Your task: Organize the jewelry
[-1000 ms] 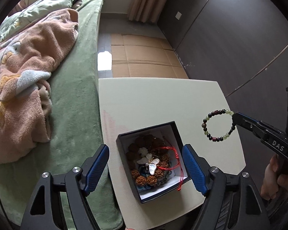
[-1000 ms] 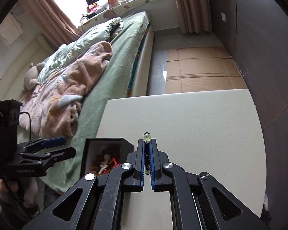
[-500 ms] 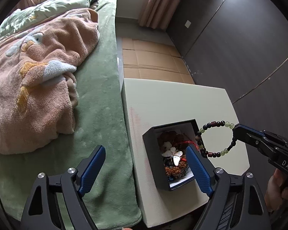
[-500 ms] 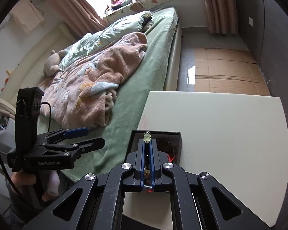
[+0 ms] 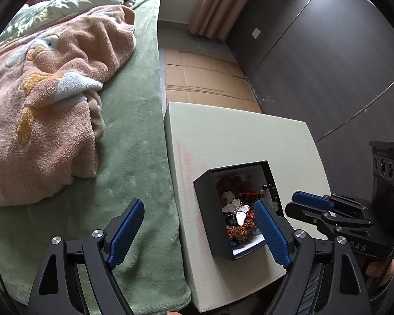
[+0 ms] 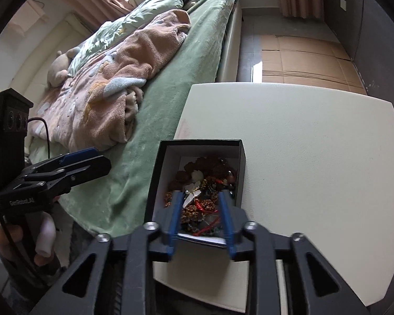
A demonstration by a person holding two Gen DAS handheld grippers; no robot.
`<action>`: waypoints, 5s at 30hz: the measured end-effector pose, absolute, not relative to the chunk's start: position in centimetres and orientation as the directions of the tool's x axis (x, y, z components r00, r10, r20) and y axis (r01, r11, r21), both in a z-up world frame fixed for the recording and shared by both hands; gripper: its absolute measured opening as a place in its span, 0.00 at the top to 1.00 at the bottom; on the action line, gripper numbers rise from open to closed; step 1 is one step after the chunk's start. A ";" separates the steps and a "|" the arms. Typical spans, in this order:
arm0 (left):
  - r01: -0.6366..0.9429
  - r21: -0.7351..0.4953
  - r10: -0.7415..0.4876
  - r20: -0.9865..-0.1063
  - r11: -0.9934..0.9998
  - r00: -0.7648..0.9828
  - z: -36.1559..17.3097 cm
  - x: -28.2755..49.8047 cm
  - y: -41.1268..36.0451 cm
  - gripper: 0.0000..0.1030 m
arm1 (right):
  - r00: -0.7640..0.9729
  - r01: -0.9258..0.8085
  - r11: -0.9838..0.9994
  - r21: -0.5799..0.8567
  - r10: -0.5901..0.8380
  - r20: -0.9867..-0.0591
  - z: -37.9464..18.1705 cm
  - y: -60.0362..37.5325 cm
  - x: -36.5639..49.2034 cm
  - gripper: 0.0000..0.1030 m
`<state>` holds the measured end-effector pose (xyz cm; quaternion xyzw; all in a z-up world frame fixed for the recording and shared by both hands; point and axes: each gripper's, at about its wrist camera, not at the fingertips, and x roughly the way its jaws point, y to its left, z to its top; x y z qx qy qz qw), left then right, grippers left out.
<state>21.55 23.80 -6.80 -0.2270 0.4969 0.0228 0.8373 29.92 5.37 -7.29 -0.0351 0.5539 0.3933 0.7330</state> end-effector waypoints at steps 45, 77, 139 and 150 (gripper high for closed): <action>-0.100 -0.210 -0.083 -0.716 0.973 0.693 -0.5 14.1 8.8 0.00 | 0.413 -0.406 0.840 0.361 0.521 -0.747 -3.1 -14.1 24.1 0.01; -0.087 -0.127 0.003 -0.547 0.988 0.837 3.9 -0.3 3.5 0.00 | 0.611 -0.409 0.849 0.334 0.527 -0.591 0.4 -21.5 9.1 0.01; -0.109 -0.117 0.037 -0.497 0.987 0.867 6.0 -3.3 3.3 0.00 | 0.651 -0.429 0.854 0.295 0.518 -0.554 2.7 -21.9 7.0 0.01; -0.113 -0.107 0.046 -0.491 0.988 0.870 6.2 -3.6 3.3 0.00 | 0.677 -0.431 0.867 0.249 0.493 -0.546 3.5 -21.8 6.4 0.01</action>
